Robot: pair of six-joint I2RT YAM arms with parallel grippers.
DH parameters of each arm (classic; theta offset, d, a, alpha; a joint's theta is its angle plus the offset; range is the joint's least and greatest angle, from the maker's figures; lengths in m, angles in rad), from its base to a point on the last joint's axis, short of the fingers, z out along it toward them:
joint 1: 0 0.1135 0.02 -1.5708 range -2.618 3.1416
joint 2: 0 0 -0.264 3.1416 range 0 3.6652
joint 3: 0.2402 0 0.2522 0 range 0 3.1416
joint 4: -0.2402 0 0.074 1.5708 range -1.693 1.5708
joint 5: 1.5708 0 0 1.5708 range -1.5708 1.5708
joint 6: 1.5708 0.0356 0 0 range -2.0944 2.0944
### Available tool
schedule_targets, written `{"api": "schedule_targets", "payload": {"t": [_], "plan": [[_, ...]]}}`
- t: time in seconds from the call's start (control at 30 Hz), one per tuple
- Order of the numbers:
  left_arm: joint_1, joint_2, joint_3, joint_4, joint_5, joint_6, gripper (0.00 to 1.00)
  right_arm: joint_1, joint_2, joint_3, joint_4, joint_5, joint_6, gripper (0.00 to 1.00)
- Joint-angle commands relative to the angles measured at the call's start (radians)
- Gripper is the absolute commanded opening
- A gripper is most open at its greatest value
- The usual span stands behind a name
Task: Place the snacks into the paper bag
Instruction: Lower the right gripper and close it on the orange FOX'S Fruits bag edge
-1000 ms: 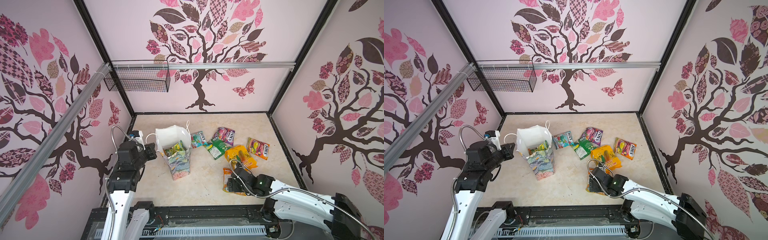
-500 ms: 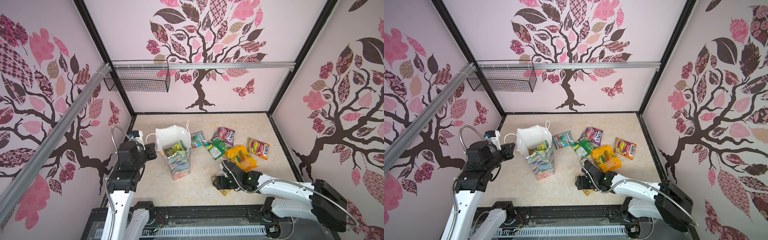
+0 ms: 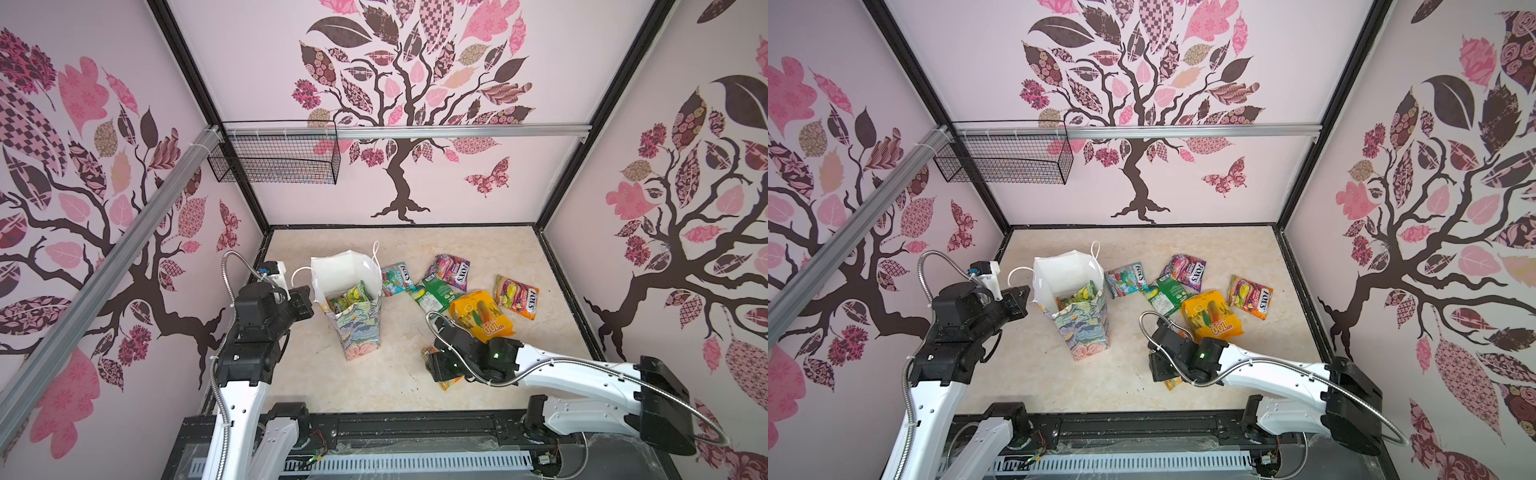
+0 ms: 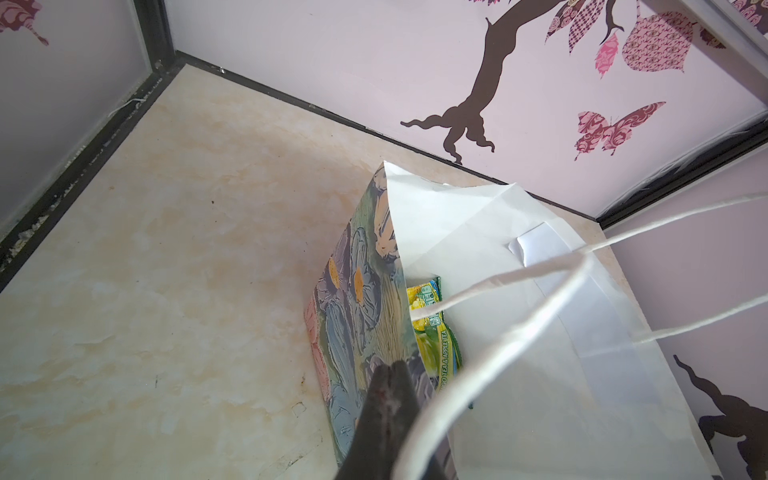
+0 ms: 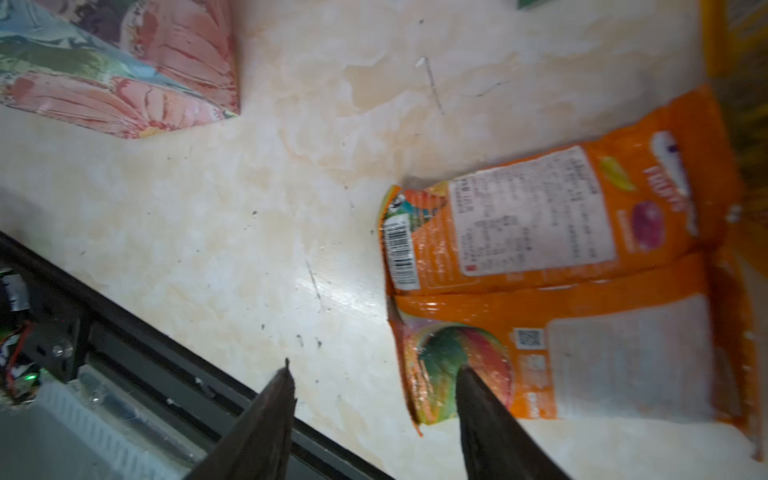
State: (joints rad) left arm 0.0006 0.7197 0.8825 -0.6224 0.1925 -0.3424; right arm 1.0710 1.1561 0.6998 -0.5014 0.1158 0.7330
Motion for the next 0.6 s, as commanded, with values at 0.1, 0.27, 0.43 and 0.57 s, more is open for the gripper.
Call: {"api": "schedule_targets", "payload": {"t": [0.1,0.27,0.43,0.57], "plan": [[0.003,-0.008,0.023,0.000,0.002,0.011,0.03,-0.070,-0.109,-0.024,-0.163,0.141,0.023,0.61],[0.003,-0.008,0.023,0.000,0.002,0.010,0.03,-0.291,-0.266,-0.138,-0.080,0.077,-0.038,0.50],[0.004,-0.007,0.018,0.006,0.006,0.006,0.03,-0.405,-0.304,-0.206,-0.024,0.012,-0.068,0.50],[0.003,-0.006,0.018,0.010,0.008,0.005,0.03,-0.413,-0.283,-0.235,0.072,-0.007,-0.055,0.51]]}}
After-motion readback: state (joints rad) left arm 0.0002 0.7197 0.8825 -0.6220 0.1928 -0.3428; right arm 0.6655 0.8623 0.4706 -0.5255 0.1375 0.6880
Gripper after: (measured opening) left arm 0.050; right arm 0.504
